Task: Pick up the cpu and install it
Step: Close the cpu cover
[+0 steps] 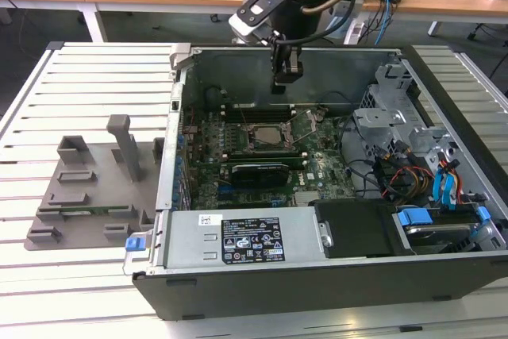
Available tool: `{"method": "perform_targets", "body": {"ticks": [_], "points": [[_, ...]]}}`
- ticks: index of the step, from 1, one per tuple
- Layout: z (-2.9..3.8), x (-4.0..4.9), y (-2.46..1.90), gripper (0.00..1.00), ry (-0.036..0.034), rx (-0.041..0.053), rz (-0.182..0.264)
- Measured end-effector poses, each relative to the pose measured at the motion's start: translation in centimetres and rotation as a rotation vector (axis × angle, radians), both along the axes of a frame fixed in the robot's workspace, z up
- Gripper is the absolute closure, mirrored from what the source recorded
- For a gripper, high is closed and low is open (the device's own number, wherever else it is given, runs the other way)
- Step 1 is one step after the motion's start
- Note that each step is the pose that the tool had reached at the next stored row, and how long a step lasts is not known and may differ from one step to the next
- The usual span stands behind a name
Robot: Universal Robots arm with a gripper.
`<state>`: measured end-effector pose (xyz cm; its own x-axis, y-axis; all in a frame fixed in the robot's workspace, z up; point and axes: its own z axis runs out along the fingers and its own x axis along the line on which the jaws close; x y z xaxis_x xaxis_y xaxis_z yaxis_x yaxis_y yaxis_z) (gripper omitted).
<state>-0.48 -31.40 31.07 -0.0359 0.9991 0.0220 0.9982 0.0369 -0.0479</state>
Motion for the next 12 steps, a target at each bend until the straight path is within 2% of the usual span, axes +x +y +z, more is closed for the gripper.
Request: {"method": "perform_targets", "body": {"ticks": [1,2,9,12], "points": [[-0.02,-0.01,0.00,0.89,-0.0155,0.0003,0.000],[-0.03,-0.02,0.00,0.89,-0.0247,0.0003,0.000],[-0.03,0.04,0.00,0.89,-0.0258,0.0003,0.000],[-0.05,0.85,0.00,0.89,-0.0257,-0.0002,0.000]]}}
